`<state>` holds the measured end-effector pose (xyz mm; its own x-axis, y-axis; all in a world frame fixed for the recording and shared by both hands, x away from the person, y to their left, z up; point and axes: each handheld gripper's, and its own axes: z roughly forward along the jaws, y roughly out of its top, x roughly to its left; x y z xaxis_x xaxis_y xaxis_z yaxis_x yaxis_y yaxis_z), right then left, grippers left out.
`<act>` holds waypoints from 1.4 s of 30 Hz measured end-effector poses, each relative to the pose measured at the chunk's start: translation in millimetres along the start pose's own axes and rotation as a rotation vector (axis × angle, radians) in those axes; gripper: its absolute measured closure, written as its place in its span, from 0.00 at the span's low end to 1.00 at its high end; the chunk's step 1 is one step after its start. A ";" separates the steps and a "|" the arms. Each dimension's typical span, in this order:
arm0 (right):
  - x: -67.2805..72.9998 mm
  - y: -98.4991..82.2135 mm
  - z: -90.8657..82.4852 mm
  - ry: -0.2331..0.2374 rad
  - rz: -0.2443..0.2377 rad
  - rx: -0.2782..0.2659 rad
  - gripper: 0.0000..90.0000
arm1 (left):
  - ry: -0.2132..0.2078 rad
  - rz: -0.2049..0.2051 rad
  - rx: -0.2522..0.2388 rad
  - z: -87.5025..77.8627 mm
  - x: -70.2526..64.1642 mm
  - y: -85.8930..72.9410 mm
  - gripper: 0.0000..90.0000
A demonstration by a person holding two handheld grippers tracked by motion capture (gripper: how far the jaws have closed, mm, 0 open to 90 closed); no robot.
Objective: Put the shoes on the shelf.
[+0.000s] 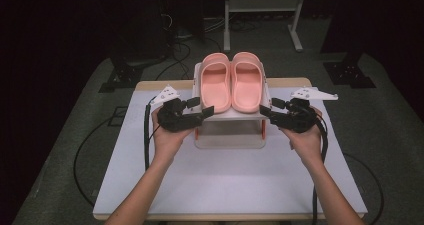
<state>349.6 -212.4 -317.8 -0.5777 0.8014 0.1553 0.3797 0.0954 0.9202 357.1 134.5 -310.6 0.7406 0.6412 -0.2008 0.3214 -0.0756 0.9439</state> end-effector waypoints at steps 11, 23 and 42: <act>0.4 -12.9 -8.4 0.009 0.007 0.000 0.47 | -0.011 0.012 -0.003 -6.3 -7.7 -9.0 0.34; 0.0 -28.4 -11.4 0.014 0.015 0.018 0.46 | -0.025 0.014 0.001 -9.3 -12.3 -21.8 0.33; -5.9 -55.5 -16.2 0.009 0.027 0.031 0.43 | -0.048 -0.025 0.015 -11.4 -5.4 -52.1 0.31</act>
<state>320.2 -232.0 -364.0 -0.5736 0.7985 0.1829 0.4174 0.0927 0.9040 329.6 143.7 -355.7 0.7593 0.6060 -0.2373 0.3491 -0.0715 0.9344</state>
